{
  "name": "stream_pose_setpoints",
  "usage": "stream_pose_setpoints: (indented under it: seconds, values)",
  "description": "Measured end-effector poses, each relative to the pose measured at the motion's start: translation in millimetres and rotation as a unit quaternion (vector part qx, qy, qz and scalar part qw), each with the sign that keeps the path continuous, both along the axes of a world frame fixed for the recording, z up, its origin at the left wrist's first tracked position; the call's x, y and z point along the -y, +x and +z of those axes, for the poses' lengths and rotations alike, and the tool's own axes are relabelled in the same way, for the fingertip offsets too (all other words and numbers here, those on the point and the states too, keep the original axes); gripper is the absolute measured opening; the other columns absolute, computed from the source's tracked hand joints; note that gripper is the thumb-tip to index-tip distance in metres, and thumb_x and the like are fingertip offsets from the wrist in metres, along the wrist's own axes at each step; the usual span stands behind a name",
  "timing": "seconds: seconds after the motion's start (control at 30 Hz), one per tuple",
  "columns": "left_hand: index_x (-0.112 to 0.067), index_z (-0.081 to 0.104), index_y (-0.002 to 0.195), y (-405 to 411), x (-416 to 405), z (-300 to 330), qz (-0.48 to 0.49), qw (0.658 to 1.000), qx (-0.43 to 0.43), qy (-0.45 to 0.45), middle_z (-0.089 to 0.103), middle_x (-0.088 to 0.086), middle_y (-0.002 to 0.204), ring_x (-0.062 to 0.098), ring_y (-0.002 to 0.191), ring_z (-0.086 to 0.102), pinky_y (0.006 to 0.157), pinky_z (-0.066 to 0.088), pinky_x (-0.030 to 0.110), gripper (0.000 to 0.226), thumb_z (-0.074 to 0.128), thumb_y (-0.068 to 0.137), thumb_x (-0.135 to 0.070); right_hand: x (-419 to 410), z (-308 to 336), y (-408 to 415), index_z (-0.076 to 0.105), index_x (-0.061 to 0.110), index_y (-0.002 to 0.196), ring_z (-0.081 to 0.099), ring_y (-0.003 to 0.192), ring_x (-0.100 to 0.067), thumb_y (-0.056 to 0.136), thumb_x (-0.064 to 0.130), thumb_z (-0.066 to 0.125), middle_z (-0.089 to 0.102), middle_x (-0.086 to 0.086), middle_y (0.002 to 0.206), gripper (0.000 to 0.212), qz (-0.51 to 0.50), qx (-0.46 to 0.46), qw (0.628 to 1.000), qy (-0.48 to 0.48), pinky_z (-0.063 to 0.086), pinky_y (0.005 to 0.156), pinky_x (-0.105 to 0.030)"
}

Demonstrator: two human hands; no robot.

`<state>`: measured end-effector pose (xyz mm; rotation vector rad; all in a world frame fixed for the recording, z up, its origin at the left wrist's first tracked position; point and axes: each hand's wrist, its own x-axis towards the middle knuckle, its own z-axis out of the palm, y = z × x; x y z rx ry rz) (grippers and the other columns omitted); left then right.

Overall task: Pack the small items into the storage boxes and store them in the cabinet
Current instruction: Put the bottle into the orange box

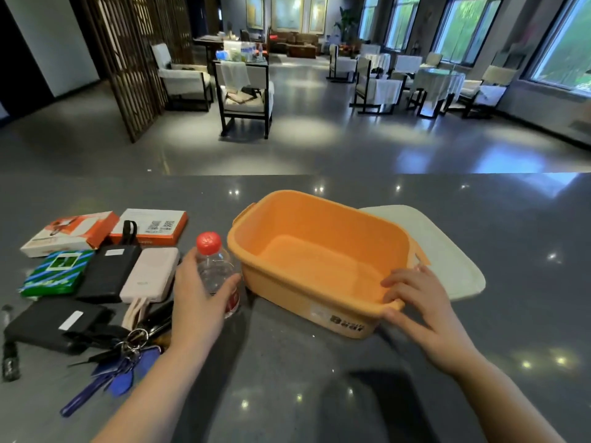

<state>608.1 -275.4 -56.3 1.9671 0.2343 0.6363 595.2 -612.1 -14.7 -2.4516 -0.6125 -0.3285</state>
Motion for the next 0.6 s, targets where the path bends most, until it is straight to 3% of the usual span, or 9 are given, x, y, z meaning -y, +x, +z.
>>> stream_pose_setpoints:
  seconds: [0.07, 0.17, 0.3, 0.37, 0.43, 0.6]
  values:
    - [-0.028, 0.044, 0.127, -7, 4, 0, -0.002, 1.0, 0.003, -0.008, 0.053, -0.002, 0.119, 0.017, 0.112, 0.052, 0.1, 0.043, 0.047, 0.064, 0.078, 0.073, -0.022, 9, 5, 6, 0.067, 0.025, 0.088, 0.047, 0.124, -0.016, 0.088, 0.04, 0.045, 0.061, 0.009, 0.114, 0.027, -0.026, -0.023, 0.999, 0.005, 0.018, 0.114, -0.05]
    - [-0.034, 0.044, 0.129, -18, 12, 10, 0.018, 0.999, 0.029, -0.019, 0.051, -0.008, 0.119, 0.014, 0.114, 0.05, 0.1, 0.042, 0.043, 0.065, 0.077, 0.073, -0.029, -15, 6, 11, 0.068, 0.024, 0.1, 0.052, 0.116, -0.013, 0.084, 0.019, 0.04, 0.064, 0.01, 0.109, 0.032, -0.075, -0.003, 0.997, -0.027, 0.012, 0.116, -0.034]
    - [-0.04, 0.046, 0.126, -24, 21, 52, 0.027, 0.995, 0.095, -0.002, 0.05, -0.016, 0.112, 0.004, 0.107, 0.049, 0.092, 0.039, 0.02, 0.067, 0.074, 0.066, -0.046, -84, 6, 19, 0.059, 0.03, 0.124, 0.054, 0.112, -0.01, 0.098, 0.045, 0.033, 0.065, 0.013, 0.117, 0.04, -0.038, 0.007, 0.993, -0.114, 0.026, 0.106, -0.029]
    - [-0.037, 0.048, 0.126, -26, 23, 74, 0.014, 0.994, 0.112, 0.011, 0.052, -0.014, 0.114, 0.005, 0.108, 0.051, 0.091, 0.043, 0.023, 0.068, 0.072, 0.064, -0.051, -101, 6, 25, 0.053, 0.033, 0.129, 0.056, 0.111, -0.014, 0.099, 0.048, 0.032, 0.063, 0.013, 0.121, 0.04, -0.031, -0.002, 0.988, -0.148, 0.035, 0.09, -0.03]
    - [-0.038, 0.048, 0.126, -26, 27, 91, -0.009, 0.993, 0.117, 0.011, 0.055, -0.016, 0.114, 0.002, 0.108, 0.052, 0.087, 0.046, 0.026, 0.069, 0.074, 0.063, -0.051, -101, 5, 30, 0.054, 0.035, 0.125, 0.057, 0.109, -0.014, 0.099, 0.047, 0.033, 0.063, 0.013, 0.119, 0.036, -0.031, -0.01, 0.99, -0.14, 0.04, 0.081, -0.03]
    - [-0.044, 0.053, 0.117, -14, 38, 126, -0.072, 0.989, 0.127, -0.013, 0.062, -0.018, 0.108, -0.004, 0.102, 0.057, 0.079, 0.048, 0.017, 0.059, 0.078, 0.064, -0.047, -77, 17, 24, 0.06, 0.037, 0.11, 0.06, 0.092, -0.008, 0.096, 0.048, 0.042, 0.066, 0.017, 0.099, 0.026, 0.065, -0.085, 0.987, -0.119, 0.047, 0.076, -0.032]
